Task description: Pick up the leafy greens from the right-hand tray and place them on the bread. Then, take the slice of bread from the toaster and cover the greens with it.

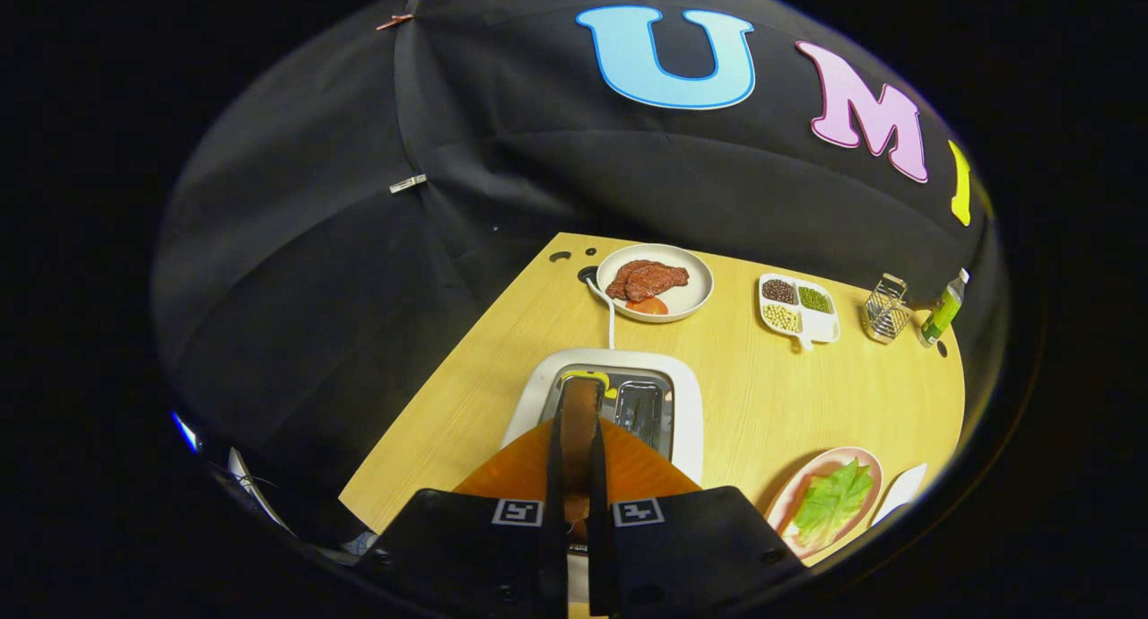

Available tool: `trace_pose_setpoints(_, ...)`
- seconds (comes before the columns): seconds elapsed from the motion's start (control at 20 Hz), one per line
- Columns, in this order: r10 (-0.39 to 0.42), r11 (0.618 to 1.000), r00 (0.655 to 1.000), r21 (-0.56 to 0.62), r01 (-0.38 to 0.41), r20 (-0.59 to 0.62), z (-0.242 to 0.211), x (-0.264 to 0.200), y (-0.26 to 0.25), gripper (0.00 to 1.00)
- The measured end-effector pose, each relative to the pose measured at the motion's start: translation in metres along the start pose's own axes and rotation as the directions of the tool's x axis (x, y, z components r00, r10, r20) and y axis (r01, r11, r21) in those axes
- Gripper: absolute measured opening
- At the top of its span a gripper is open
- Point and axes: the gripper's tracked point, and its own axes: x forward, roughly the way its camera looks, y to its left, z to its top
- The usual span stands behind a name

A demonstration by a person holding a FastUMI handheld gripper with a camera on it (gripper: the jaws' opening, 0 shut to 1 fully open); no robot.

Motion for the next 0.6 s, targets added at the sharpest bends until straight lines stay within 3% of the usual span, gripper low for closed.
trace_pose_setpoints(0.3, 0.048, 0.998, 0.996, 0.042, -0.051, 0.072, 0.024, -0.032, 0.002, 0.11)
trace_pose_setpoints(0.6, 0.051, 0.995, 0.979, 0.073, -0.067, 0.199, 0.063, -0.089, -0.034, 0.12)
